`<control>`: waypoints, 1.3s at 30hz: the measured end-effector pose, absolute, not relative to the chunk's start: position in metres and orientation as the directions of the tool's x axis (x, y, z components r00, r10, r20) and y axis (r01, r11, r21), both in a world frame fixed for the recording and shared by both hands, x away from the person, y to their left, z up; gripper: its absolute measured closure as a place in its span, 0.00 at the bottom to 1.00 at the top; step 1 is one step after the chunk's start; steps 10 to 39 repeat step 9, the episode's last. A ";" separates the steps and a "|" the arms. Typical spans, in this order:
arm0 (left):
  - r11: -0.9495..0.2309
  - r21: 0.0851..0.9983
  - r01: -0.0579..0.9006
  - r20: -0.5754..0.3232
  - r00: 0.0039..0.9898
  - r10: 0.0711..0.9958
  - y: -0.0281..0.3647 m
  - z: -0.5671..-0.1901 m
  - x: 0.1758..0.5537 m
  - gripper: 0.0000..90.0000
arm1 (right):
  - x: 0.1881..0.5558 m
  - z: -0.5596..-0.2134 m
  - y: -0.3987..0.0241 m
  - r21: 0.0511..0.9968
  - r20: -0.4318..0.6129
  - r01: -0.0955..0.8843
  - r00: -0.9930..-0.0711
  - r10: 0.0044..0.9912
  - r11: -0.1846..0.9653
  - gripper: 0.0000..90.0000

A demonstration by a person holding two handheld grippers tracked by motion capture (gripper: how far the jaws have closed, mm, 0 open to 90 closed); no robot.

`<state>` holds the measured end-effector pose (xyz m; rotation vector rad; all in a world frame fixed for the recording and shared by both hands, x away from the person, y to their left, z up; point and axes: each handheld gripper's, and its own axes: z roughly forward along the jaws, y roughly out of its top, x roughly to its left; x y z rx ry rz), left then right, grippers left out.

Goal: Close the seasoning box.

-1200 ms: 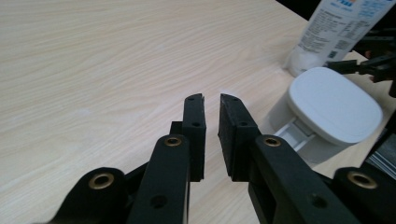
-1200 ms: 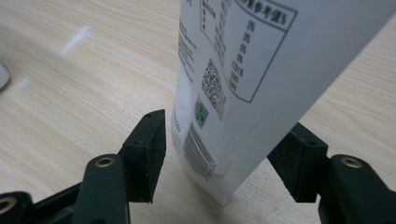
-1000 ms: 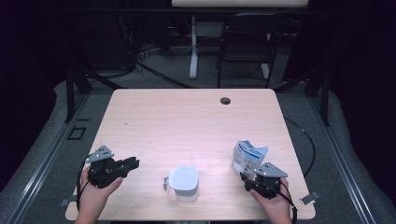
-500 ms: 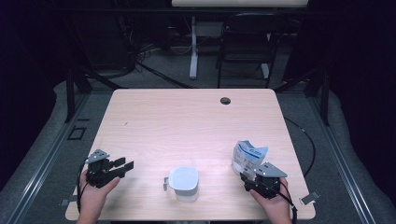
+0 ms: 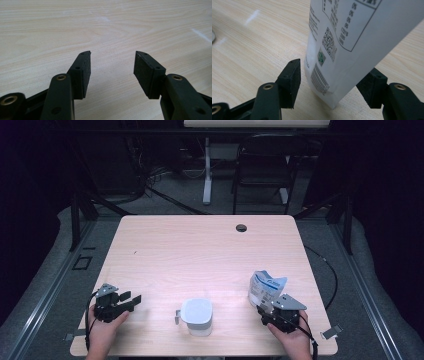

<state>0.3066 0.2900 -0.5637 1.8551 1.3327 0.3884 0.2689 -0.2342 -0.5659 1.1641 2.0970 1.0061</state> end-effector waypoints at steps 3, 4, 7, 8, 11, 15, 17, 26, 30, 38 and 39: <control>-0.125 0.750 0.650 -0.188 0.390 0.901 0.291 -0.563 0.307 0.52 | 0.269 -0.566 -0.235 0.808 -0.095 0.472 -0.488 0.868 0.354 0.44; -0.122 0.751 0.649 -0.187 0.386 0.903 0.291 -0.564 0.307 0.52 | 0.270 -0.566 -0.235 0.808 -0.095 0.471 -0.488 0.868 0.353 0.44; -0.118 0.746 0.656 -0.187 0.376 0.907 0.293 -0.564 0.307 0.50 | 0.270 -0.566 -0.236 0.808 -0.095 0.472 -0.488 0.868 0.353 0.44; -0.106 0.751 0.652 -0.190 0.367 0.911 0.293 -0.564 0.307 0.49 | 0.270 -0.567 -0.237 0.809 -0.092 0.472 -0.487 0.869 0.350 0.44; -0.106 0.751 0.652 -0.190 0.367 0.911 0.293 -0.564 0.307 0.49 | 0.270 -0.567 -0.237 0.809 -0.092 0.472 -0.487 0.869 0.350 0.44; -0.106 0.751 0.652 -0.190 0.367 0.911 0.293 -0.564 0.307 0.49 | 0.270 -0.567 -0.237 0.809 -0.092 0.472 -0.487 0.869 0.350 0.44; -0.106 0.751 0.652 -0.190 0.367 0.911 0.293 -0.564 0.307 0.49 | 0.270 -0.567 -0.237 0.809 -0.092 0.472 -0.487 0.869 0.350 0.44; -0.106 0.751 0.652 -0.190 0.367 0.911 0.293 -0.564 0.307 0.49 | 0.270 -0.567 -0.237 0.809 -0.092 0.472 -0.487 0.869 0.350 0.44; -0.106 0.751 0.652 -0.190 0.367 0.911 0.293 -0.564 0.307 0.49 | 0.270 -0.567 -0.237 0.809 -0.092 0.472 -0.487 0.869 0.350 0.44; -0.106 0.751 0.652 -0.190 0.367 0.911 0.293 -0.564 0.307 0.49 | 0.270 -0.567 -0.237 0.809 -0.092 0.472 -0.487 0.869 0.350 0.44; -0.106 0.751 0.652 -0.190 0.367 0.911 0.293 -0.564 0.307 0.49 | 0.270 -0.567 -0.237 0.809 -0.092 0.472 -0.487 0.869 0.350 0.44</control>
